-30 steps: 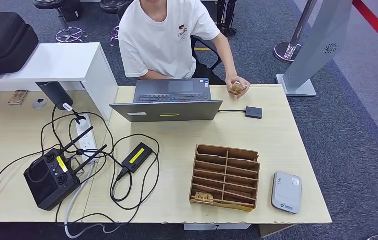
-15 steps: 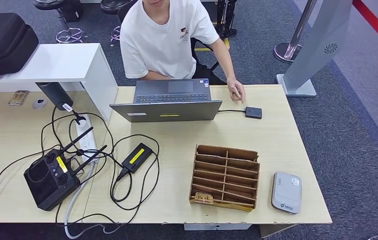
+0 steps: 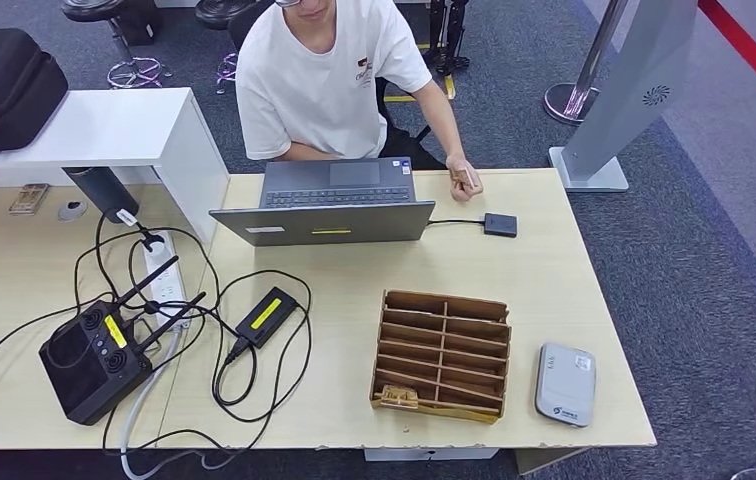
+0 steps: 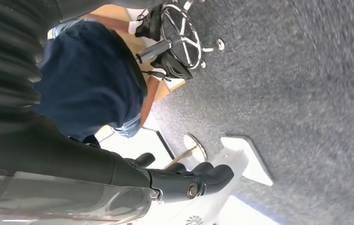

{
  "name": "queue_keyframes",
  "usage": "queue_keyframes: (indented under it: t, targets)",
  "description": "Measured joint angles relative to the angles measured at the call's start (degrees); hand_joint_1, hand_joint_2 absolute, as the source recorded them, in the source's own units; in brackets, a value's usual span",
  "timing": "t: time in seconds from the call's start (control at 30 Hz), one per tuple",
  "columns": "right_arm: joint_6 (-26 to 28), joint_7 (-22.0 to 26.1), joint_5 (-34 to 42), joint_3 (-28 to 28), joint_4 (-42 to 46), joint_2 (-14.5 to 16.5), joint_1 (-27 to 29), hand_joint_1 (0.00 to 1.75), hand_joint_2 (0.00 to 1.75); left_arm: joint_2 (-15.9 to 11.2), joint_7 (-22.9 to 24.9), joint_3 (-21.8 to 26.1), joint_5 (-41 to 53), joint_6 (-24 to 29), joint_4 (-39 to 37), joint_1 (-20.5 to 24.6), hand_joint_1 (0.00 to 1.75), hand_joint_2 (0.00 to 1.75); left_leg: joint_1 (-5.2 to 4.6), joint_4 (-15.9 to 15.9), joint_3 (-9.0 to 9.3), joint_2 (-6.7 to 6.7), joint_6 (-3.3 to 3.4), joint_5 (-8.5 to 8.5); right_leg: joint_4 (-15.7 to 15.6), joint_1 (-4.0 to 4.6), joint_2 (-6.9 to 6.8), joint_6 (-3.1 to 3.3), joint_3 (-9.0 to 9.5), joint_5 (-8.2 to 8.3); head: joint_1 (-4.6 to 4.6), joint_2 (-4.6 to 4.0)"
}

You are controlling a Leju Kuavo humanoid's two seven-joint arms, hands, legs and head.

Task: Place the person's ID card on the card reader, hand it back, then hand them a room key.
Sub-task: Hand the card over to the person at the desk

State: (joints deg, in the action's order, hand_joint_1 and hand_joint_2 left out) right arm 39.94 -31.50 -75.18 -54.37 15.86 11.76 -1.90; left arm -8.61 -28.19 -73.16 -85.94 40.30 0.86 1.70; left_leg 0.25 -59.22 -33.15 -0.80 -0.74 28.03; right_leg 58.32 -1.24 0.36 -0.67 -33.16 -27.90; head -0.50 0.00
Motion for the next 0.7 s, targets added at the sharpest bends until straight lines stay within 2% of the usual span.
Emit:
queue_keyframes:
  t: [0.07, 0.13, 0.23, 0.3, 0.37, 0.47, 0.6, 0.7]
  targets:
    - [0.14, -0.04, -0.38, -1.44, 1.35, 0.84, 0.14, 0.00, 1.75, -1.99, 0.30, 0.60, 1.07, 0.10, -0.28, -0.79, 0.00, 1.75, 0.01, 0.01, 0.02, -0.08, -0.09, -0.03, 0.02, 0.02, -0.07, 0.08, -0.03, -0.05, -0.02, 0.00]
    - [0.03, 0.74, -0.16, -2.54, 1.51, 1.50, -0.01, 0.00, 1.75, -1.38, 4.75, 0.92, 3.42, -0.13, -0.39, -0.62, 0.00, 1.75, -0.02, 0.03, 0.01, -0.17, -0.13, -0.04, 0.03, -0.01, -0.17, 0.11, -0.02, -0.08, -0.01, 0.00]
    - [-2.78, 2.81, 0.56, -3.73, 0.13, 1.85, -0.59, 0.00, 1.75, 4.77, 15.45, 0.99, 3.85, -3.33, -0.32, 0.76, 0.00, 1.75, -0.12, 0.02, 0.00, -0.16, -0.14, -0.03, 0.03, -0.17, -0.18, 0.05, 0.08, -0.04, -0.01, 0.00]
    - [-7.61, 3.93, 1.29, -4.44, -0.97, 1.82, -0.96, 0.00, 1.75, 9.10, 22.16, 1.02, 2.51, -10.03, 0.63, 1.50, 0.00, 1.75, -0.13, -0.01, 0.00, -0.14, -0.11, -0.03, -0.04, -0.18, -0.14, -0.05, 0.14, 0.03, 0.05, 0.00]
    - [-14.08, 5.00, 2.01, -5.09, -1.71, 1.66, -1.14, 0.00, 1.75, 11.78, 27.87, 1.52, -0.09, -18.47, 1.85, 1.99, 0.00, 1.75, -0.15, -0.05, 0.05, -0.15, -0.04, 0.01, -0.16, -0.15, -0.09, -0.14, 0.23, 0.10, 0.18, 0.00]
    - [-19.76, 5.86, 2.50, -5.76, -2.43, 1.32, -1.28, 0.00, 1.75, 12.92, 32.16, 2.46, -2.66, -25.02, 2.44, 2.34, 0.00, 1.75, -0.23, -0.06, 0.14, -0.22, 0.13, 0.06, -0.20, -0.22, -0.09, -0.19, 0.29, 0.11, 0.17, 0.00]
    - [-22.96, 5.65, 2.72, -6.31, -2.98, 0.90, -1.55, 0.00, 1.75, 13.36, 33.59, 2.85, -2.61, -25.63, 2.55, 2.57, 0.00, 1.75, -0.21, -0.02, 0.19, -0.32, 0.16, 0.03, -0.17, -0.23, -0.12, -0.18, 0.31, 0.09, 0.15, 0.00]
    - [-32.87, 4.24, 3.61, -6.86, -3.47, 0.64, -1.89, 0.00, 1.75, 13.48, 39.31, 2.93, -1.26, -26.59, 2.54, 3.59, 0.00, 1.75, -0.20, -0.01, 0.21, -0.43, 0.16, 0.03, -0.16, -0.25, -0.18, -0.18, 0.36, 0.08, 0.14, 0.00]
